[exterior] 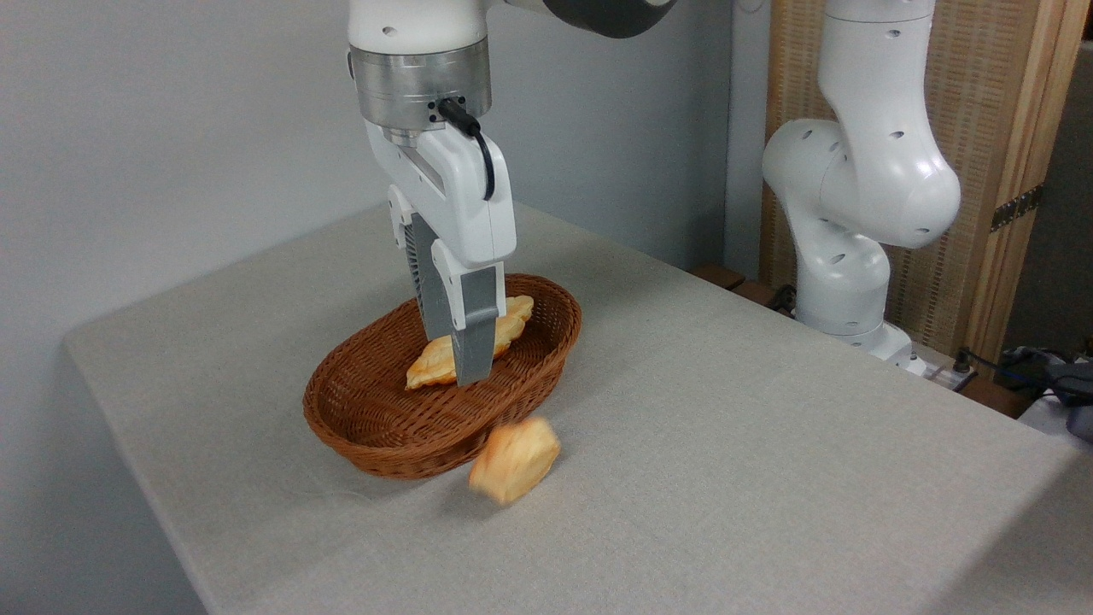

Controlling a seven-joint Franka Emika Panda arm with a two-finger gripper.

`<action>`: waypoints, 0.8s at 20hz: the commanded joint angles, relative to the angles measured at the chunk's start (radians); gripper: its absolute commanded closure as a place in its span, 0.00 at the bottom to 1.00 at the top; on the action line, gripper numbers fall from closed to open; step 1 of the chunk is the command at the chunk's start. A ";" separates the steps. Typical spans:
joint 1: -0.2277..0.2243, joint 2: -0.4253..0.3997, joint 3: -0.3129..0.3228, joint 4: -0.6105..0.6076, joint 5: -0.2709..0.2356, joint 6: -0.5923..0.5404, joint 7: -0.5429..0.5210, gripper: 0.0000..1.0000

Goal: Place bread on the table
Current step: 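Open the gripper to release the roll beside the basket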

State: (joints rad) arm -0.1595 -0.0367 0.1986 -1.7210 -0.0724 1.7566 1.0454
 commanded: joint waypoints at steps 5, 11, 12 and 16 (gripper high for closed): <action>-0.006 -0.005 0.008 0.011 0.000 -0.022 0.015 0.00; -0.006 -0.003 0.008 0.012 0.000 -0.022 0.016 0.00; -0.006 -0.005 0.008 0.012 -0.001 -0.022 0.015 0.00; -0.006 -0.005 0.007 0.032 -0.010 -0.023 -0.019 0.00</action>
State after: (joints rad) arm -0.1596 -0.0372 0.1986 -1.7140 -0.0724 1.7566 1.0453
